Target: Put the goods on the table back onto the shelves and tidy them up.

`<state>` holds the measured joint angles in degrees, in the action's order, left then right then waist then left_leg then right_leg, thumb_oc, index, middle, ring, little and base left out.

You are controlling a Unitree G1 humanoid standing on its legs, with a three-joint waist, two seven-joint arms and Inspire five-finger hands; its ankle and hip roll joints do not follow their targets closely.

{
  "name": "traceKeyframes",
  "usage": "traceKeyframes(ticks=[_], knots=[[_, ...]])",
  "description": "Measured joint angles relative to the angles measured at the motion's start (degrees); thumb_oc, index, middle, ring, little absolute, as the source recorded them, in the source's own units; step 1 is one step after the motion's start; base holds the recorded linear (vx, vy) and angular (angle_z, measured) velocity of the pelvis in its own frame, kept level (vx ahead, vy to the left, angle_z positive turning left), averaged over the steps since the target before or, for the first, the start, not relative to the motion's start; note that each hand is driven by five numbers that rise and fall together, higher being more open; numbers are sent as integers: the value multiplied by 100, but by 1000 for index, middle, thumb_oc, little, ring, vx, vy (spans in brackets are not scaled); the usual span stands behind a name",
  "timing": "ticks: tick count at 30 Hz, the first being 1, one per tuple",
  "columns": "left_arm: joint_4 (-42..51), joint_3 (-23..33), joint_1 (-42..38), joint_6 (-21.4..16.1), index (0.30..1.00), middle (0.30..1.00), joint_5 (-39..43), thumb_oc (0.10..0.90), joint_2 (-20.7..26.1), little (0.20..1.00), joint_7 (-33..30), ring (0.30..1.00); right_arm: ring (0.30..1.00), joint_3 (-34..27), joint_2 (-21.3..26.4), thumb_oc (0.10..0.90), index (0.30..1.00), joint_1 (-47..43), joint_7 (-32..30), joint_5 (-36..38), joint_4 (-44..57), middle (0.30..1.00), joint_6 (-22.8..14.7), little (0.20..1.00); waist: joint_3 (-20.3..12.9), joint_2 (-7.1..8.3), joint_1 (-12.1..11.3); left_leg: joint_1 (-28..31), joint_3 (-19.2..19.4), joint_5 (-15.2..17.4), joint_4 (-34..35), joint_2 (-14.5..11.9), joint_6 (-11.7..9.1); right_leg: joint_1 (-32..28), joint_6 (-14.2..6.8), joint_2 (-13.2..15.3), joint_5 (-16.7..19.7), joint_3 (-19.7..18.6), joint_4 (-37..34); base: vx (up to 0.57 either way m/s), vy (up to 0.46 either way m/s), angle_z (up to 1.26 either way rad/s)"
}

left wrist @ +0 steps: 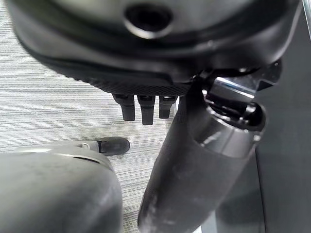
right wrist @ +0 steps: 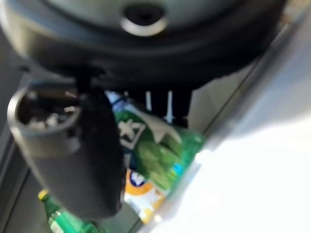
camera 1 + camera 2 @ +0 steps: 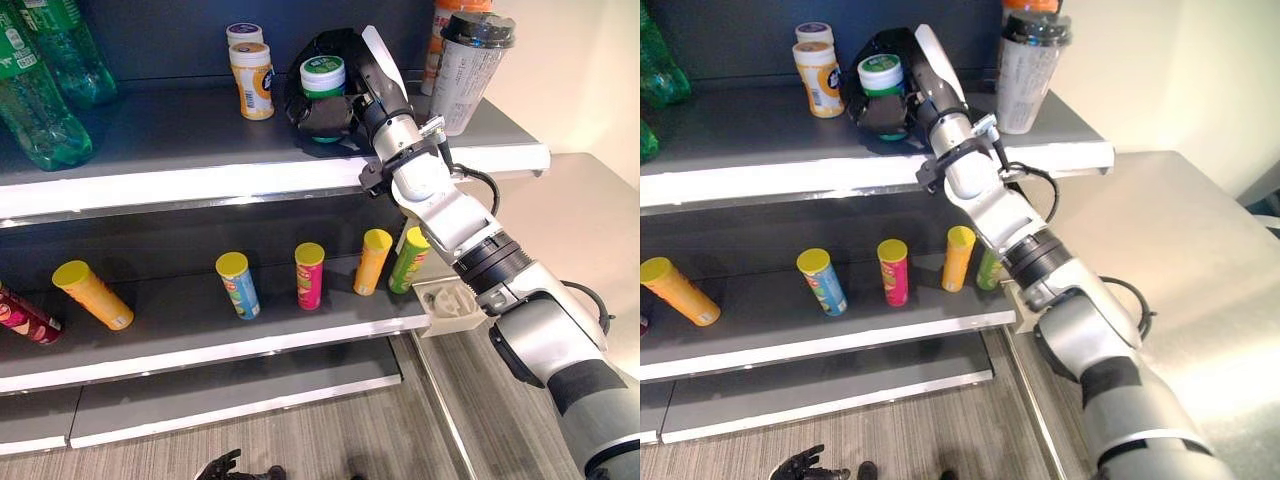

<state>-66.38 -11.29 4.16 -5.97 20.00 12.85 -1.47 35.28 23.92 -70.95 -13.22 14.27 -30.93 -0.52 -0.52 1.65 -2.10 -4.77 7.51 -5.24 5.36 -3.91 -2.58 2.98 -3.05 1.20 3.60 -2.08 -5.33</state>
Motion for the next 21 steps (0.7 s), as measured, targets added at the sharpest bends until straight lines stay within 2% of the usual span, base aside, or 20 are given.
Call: traceKeyframes(ticks=[14, 21], knots=[[-3, -4, 16, 6, 900, 900, -8, 800, 43, 900, 90, 900, 900, 152, -32, 800, 900, 11, 60, -8, -37, 900, 119, 900, -40, 61, 12, 52, 142, 3, 1, -9, 1, 3, 1, -6, 6, -127, 0, -6, 3, -3], [-6, -122, 5, 7, 900, 900, -12, 800, 120, 900, 97, 900, 900, 176, -30, 800, 900, 8, 60, -19, -168, 900, 122, 900, -101, 152, 24, 47, 160, 5, 1, -9, 2, 17, -3, -5, 10, -140, 0, 0, 0, 0]])
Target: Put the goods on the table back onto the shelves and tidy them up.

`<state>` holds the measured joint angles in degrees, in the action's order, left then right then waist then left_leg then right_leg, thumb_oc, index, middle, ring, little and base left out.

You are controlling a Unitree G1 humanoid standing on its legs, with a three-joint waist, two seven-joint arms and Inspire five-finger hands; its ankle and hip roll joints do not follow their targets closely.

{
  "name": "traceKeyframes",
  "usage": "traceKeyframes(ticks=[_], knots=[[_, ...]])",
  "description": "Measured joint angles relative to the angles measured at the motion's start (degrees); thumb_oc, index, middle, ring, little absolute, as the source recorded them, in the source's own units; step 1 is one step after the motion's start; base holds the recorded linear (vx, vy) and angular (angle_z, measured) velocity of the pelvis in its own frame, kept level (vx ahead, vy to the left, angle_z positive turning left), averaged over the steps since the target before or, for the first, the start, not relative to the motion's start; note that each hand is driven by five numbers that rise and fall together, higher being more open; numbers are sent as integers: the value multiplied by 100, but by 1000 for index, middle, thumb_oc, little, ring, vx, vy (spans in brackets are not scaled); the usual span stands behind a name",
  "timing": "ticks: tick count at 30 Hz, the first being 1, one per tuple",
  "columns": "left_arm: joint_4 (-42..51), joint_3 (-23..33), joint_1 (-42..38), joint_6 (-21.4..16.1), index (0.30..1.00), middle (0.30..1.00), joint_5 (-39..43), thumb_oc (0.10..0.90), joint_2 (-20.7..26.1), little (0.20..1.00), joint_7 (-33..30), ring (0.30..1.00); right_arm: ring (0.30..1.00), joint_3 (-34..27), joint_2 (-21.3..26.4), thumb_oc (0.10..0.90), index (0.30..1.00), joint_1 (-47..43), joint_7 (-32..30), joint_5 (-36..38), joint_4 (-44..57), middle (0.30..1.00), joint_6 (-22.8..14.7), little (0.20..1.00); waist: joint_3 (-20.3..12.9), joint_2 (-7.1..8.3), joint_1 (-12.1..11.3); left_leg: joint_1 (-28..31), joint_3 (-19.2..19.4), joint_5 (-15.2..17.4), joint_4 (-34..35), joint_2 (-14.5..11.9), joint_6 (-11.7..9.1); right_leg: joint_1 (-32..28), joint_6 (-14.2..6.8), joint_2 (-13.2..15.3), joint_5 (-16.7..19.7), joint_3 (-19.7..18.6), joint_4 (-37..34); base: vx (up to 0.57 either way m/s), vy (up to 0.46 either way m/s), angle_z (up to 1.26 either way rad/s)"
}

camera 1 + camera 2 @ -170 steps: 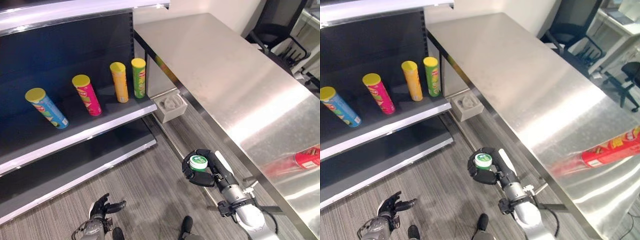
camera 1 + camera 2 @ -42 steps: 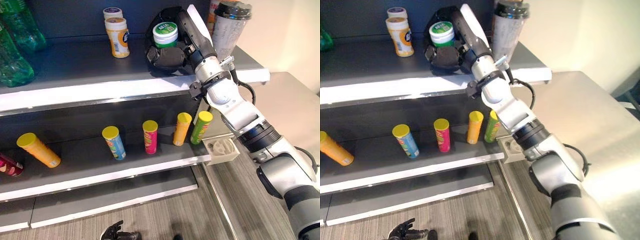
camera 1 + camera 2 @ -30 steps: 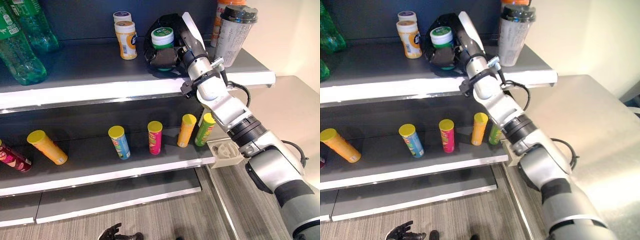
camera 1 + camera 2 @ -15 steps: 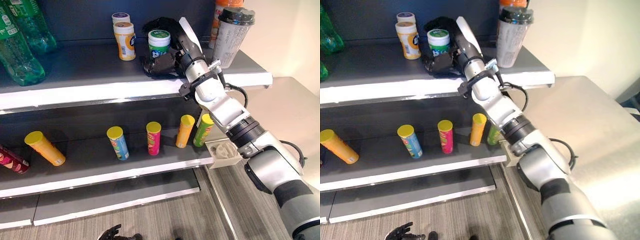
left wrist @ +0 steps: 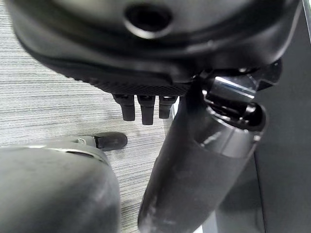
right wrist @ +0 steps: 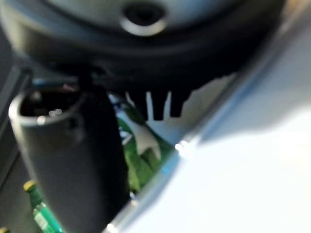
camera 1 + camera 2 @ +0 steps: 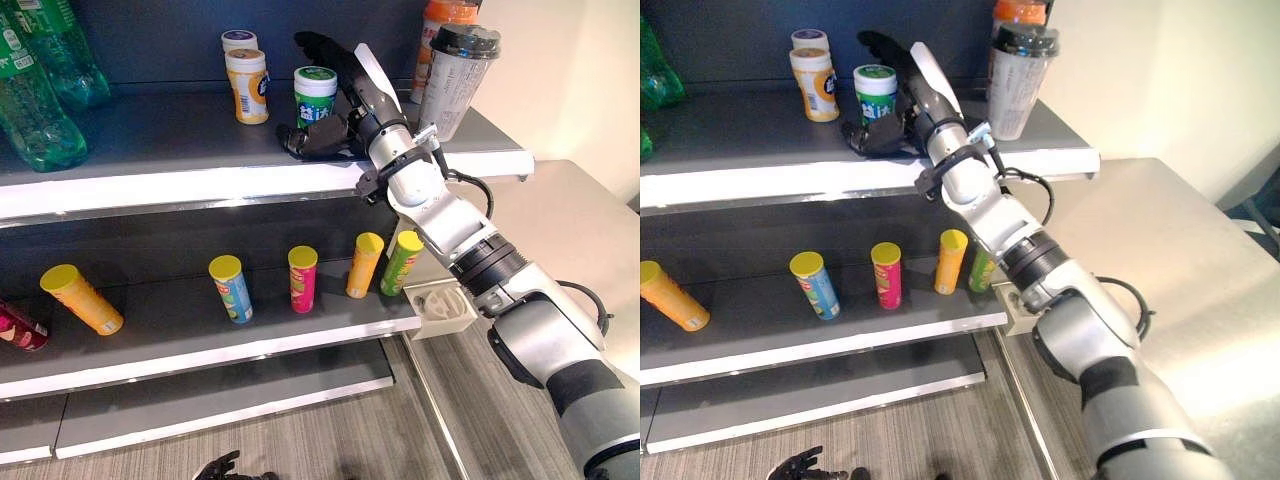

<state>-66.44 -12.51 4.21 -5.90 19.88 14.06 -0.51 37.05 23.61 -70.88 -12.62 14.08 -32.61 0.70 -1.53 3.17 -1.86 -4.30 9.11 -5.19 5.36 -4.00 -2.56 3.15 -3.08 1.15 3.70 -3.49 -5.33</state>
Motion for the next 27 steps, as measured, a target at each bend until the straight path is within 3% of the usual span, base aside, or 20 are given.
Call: traceKeyframes(ticks=[27], knots=[[7, -77, 42, 3, 900, 900, -164, 800, 27, 900, 12, 900, 900, -121, -291, 800, 900, 2, -17, -492, 11, 900, 6, 900, -20, -51, -33, -50, 58, 8, 4, 7, 9, 81, 6, 9, 20, -58, 0, -3, 3, -1]])
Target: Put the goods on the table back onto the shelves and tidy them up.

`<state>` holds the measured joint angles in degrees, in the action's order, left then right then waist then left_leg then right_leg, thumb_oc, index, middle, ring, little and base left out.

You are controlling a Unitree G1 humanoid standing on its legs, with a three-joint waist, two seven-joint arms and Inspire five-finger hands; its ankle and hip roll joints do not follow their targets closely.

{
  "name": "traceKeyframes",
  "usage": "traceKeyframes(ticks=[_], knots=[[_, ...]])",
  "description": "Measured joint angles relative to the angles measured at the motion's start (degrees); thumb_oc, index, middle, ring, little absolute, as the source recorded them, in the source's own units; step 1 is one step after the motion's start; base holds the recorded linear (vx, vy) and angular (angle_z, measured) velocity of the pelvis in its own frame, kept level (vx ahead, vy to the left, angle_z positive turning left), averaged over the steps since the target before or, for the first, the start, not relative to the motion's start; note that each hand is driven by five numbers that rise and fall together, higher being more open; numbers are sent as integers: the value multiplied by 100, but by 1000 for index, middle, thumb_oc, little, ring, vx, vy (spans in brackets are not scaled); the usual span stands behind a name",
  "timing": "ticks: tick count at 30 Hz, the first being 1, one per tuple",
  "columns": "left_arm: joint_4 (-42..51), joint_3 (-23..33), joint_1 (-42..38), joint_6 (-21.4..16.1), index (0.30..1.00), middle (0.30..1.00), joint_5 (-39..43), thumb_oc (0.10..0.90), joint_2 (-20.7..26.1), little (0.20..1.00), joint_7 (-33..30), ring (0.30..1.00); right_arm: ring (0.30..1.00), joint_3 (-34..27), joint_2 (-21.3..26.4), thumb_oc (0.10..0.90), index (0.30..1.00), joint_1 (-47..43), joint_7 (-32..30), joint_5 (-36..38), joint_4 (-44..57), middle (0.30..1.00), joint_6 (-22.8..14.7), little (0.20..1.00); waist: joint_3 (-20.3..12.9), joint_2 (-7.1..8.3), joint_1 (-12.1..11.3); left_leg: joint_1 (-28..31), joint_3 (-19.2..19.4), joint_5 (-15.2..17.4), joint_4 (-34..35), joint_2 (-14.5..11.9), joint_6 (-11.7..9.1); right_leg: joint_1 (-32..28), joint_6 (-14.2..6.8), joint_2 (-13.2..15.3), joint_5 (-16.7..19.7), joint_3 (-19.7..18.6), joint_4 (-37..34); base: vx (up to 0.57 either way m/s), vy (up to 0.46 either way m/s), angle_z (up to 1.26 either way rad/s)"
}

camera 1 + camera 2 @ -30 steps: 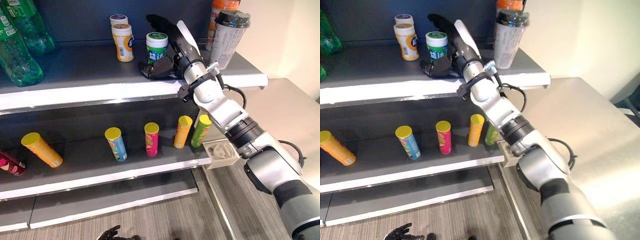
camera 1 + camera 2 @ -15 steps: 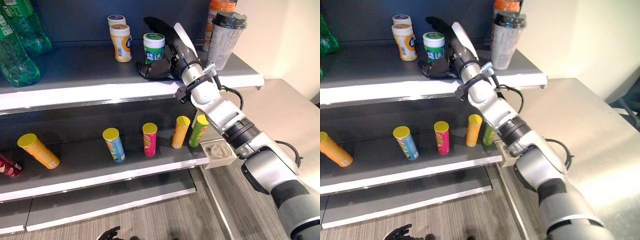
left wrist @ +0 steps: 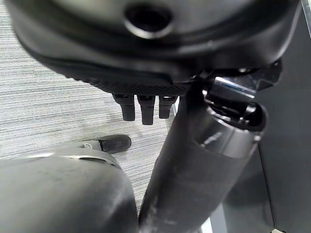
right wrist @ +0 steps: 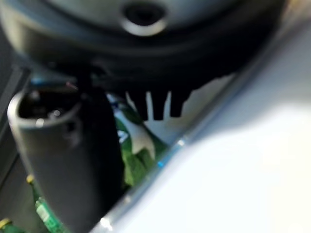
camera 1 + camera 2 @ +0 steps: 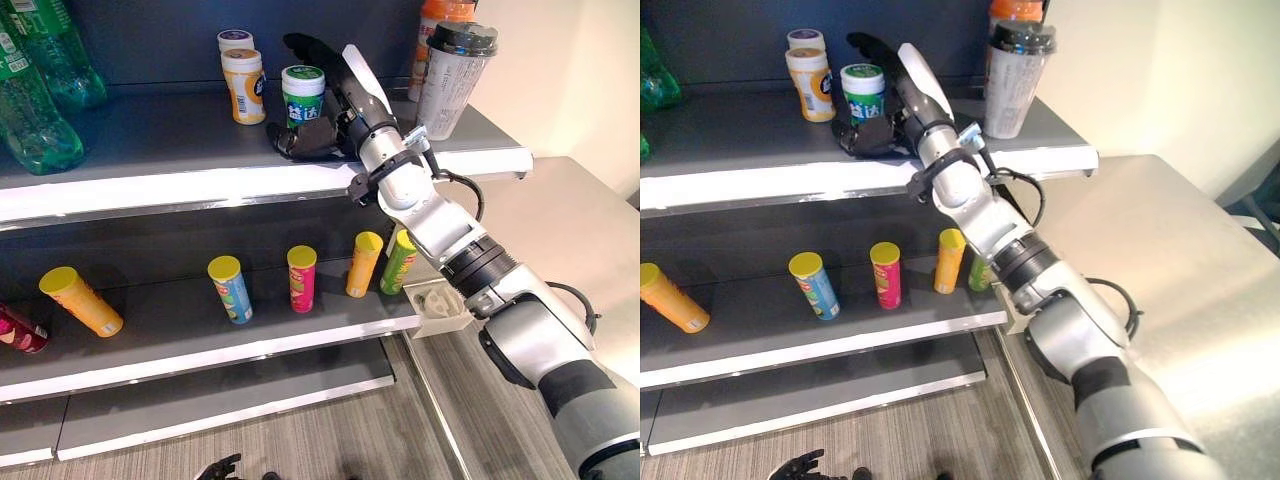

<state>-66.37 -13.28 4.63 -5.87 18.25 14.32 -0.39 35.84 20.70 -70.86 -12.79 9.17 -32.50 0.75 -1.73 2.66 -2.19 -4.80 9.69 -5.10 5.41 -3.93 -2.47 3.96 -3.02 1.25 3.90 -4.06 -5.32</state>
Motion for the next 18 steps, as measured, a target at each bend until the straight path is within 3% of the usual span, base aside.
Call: traceKeyframes(ticks=[18], knots=[[10, 5, -16, 0, 900, 900, -36, 800, -9, 900, -16, 900, 900, -328, -35, 800, 900, 555, -7, -396, 1194, 900, 113, 900, 8, -13, -1, -63, 19, 31, 22, 74, 48, 74, -22, 74, 18, -32, 1, -1, 4, 0]])
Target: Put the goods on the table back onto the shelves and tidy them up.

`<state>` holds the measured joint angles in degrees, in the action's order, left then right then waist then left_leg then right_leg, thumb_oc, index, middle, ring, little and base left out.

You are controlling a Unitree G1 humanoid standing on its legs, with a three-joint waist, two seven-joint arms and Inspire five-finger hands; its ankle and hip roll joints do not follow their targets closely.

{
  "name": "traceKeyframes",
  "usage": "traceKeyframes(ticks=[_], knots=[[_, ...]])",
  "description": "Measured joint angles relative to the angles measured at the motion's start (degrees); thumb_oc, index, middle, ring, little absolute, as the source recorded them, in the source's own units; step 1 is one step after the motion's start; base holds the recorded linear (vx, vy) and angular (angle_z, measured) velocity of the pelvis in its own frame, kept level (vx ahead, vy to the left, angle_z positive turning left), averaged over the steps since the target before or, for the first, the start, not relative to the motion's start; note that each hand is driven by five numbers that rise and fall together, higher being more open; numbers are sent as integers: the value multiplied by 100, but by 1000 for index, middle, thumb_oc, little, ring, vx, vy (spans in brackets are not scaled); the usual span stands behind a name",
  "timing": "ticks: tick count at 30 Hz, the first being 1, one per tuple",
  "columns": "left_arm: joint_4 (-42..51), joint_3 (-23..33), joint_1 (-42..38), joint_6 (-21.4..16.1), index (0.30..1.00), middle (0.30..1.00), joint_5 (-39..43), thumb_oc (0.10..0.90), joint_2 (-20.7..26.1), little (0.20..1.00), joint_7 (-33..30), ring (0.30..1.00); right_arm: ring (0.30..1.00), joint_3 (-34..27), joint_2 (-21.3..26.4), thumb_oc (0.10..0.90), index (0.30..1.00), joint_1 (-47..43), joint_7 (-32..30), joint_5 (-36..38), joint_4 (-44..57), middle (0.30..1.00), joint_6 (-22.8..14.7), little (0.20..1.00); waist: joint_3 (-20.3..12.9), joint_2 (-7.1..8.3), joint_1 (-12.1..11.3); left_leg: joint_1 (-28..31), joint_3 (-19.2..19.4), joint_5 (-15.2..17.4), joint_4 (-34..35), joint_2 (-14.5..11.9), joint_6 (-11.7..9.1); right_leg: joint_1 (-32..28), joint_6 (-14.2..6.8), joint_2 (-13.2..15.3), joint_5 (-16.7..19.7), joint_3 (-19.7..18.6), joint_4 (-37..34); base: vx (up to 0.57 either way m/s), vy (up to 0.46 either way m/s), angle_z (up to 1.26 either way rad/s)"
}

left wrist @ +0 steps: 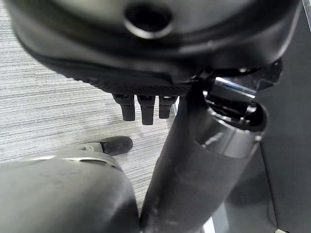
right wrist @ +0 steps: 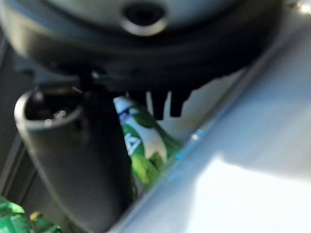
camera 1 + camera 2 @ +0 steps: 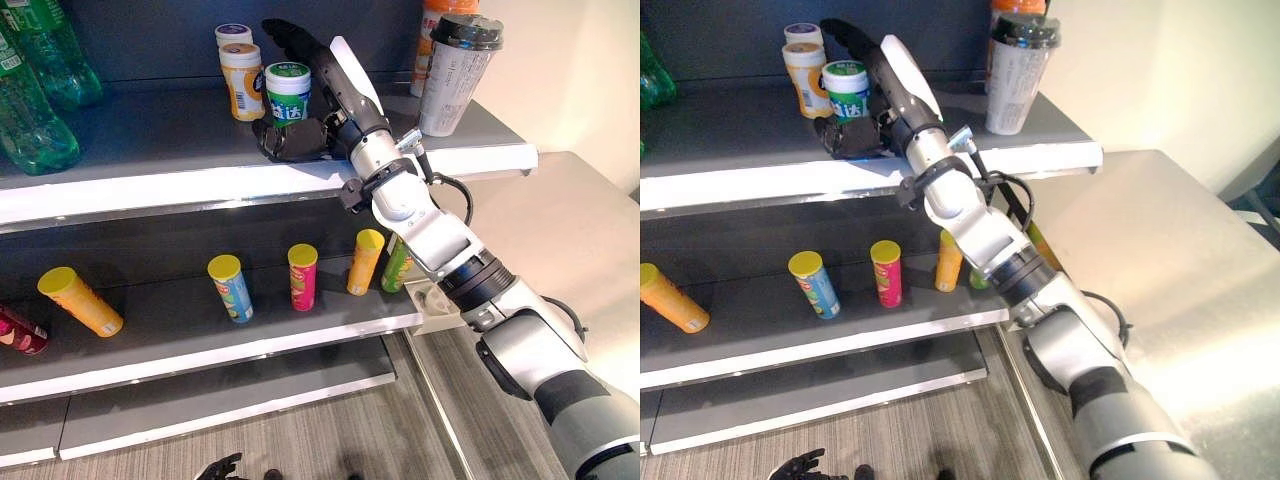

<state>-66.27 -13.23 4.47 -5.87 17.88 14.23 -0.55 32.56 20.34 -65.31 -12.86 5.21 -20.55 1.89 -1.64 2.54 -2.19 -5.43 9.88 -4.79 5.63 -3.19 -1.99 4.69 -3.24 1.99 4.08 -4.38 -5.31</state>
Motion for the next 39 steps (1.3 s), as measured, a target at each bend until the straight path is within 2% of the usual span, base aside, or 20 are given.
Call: traceKeyframes(ticks=[14, 21, 25, 39], knots=[[184, 110, 13, 0, 900, 900, -1, 800, -111, 900, -9, 900, 900, -174, -13, 800, 900, 596, 20, -357, 891, 900, -59, 900, 81, -114, 0, -8, -1, 44, 3, 38, 49, 6, -4, 38, -2, 1, 0, 0, 0, 0], [201, 153, -16, 0, 900, 900, -2, 800, -143, 900, -15, 900, 900, -258, 3, 800, 900, 730, 24, -596, 1071, 900, -146, 900, 89, -101, 21, -63, -56, 60, 2, 67, 36, 36, -27, 67, -17, 78, 0, -2, 7, 4], [219, 226, -33, -1, 900, 900, 0, 800, -132, 900, -16, 900, 900, -450, -1, 800, 900, 917, 17, -726, 1260, 900, -202, 900, 133, -14, 22, -82, -77, 72, 3, 92, 50, 49, -30, 92, -19, 91, 0, 0, 0, 0], [225, 265, -48, -1, 900, 900, 0, 800, -101, 900, -18, 900, 900, -610, -18, 800, 900, 1097, 17, -922, 1442, 900, -252, 900, 137, 108, 22, -112, -75, 96, 2, 117, 84, 80, -56, 120, -19, 96, 0, 0, 0, 0]])
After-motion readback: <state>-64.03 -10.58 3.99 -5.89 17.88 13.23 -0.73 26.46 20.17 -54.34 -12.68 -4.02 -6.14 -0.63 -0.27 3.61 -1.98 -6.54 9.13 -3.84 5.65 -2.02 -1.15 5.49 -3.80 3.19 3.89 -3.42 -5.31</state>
